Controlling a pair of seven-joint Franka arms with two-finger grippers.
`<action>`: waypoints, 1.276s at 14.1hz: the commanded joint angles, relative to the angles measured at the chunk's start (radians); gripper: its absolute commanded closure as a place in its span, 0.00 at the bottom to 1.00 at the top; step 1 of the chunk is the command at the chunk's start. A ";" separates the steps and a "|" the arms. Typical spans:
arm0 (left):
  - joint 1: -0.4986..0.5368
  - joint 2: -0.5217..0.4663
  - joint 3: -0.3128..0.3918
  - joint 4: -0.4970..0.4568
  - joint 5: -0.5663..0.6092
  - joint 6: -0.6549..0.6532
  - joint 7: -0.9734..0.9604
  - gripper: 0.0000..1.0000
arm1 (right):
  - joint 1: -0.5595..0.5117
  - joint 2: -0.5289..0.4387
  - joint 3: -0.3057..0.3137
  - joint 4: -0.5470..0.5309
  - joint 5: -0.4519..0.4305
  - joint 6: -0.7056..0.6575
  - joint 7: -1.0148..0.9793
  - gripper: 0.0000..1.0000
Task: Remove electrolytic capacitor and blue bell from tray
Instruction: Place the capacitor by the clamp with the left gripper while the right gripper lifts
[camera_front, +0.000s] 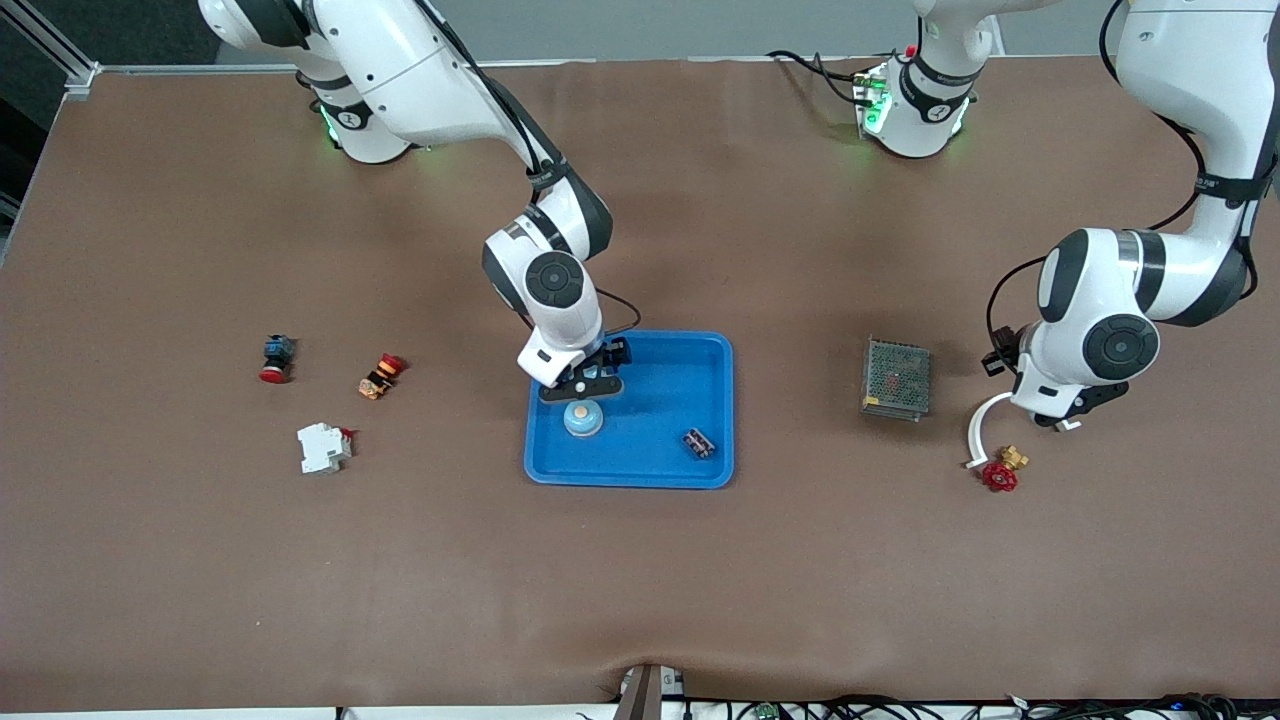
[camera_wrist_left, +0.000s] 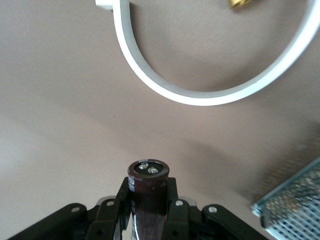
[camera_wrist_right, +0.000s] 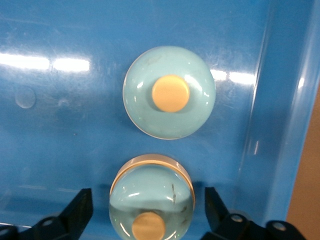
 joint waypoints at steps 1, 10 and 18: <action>0.030 -0.023 -0.008 -0.082 0.043 0.085 0.010 1.00 | 0.011 0.011 -0.009 0.011 -0.006 0.008 0.014 0.17; 0.086 0.066 -0.008 -0.096 0.096 0.195 0.009 1.00 | 0.017 0.000 -0.009 0.037 -0.006 -0.012 0.006 0.54; 0.080 0.079 -0.015 -0.067 0.094 0.192 -0.011 0.00 | -0.067 -0.112 -0.013 0.191 -0.006 -0.404 -0.139 0.55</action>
